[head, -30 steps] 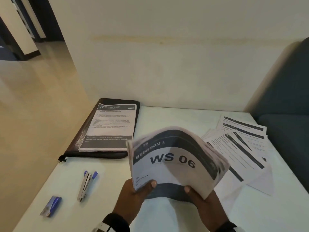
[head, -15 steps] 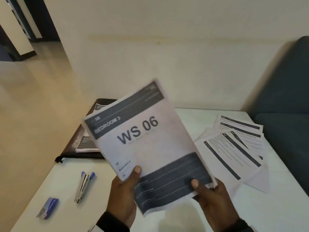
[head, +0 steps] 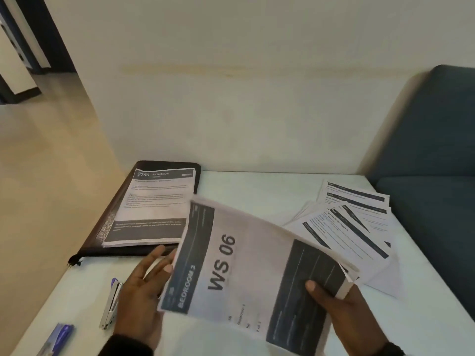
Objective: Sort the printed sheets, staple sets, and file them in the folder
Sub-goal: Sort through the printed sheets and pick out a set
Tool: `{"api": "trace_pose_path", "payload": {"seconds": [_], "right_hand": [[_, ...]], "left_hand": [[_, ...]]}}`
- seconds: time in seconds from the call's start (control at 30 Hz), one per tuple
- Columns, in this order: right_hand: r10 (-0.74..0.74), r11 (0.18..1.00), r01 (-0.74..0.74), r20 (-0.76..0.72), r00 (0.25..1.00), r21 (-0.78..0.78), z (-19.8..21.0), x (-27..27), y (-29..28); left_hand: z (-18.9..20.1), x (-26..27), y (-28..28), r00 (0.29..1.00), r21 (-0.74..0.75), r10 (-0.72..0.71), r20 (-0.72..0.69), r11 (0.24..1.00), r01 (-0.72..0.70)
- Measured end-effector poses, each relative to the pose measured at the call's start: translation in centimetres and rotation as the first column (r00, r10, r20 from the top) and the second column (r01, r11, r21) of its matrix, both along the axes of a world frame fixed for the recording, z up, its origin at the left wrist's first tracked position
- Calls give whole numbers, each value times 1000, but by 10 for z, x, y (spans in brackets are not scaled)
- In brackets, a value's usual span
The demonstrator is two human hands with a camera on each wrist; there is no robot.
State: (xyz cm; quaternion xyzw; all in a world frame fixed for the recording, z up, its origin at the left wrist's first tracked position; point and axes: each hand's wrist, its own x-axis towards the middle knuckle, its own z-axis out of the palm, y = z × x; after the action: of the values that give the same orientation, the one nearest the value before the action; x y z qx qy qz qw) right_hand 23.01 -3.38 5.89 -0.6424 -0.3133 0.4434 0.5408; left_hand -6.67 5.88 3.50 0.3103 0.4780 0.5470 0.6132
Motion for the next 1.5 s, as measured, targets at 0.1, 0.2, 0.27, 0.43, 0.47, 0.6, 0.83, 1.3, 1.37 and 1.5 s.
{"api": "trace_pose_path", "payload": {"seconds": [0.1,0.2,0.27,0.43,0.47,0.6,0.83,1.3,1.37,1.5], "right_hand": [[95,995,-95,31,995,-16,1,2,-3],[75,997,-75,66,995,6,-8,-1,-1],[27,999,-29,76,997,24,-7,-8,1],[-138,982,116,150,979,146,-1,-21,2],[-137,981,110,167,976,162,-2,-22,2],[-118,989,101,161,980,109,-6,-24,6],[-108,988,85,182,977,130,-3,-21,5],[-43,999,45,139,989,-5,-22,-16,9],[-61,997,65,114,992,-36,-23,-14,11],[-79,997,79,209,975,7,-17,-13,12]], "left_hand": [[-3,-3,3,940,84,-169,-296,976,202],[-13,8,-4,889,153,-152,-433,959,239],[-11,15,-8,907,209,-70,-415,963,170],[-2,27,-17,910,313,7,-414,940,135],[-4,27,-16,903,309,12,-428,941,134],[-19,23,-10,912,199,-18,-410,974,108],[-16,17,-11,888,244,-81,-452,947,210],[-23,9,-12,859,137,-208,-468,943,304],[-22,10,-10,851,188,-93,-517,957,219],[4,8,-7,809,247,11,-587,955,166]]}}
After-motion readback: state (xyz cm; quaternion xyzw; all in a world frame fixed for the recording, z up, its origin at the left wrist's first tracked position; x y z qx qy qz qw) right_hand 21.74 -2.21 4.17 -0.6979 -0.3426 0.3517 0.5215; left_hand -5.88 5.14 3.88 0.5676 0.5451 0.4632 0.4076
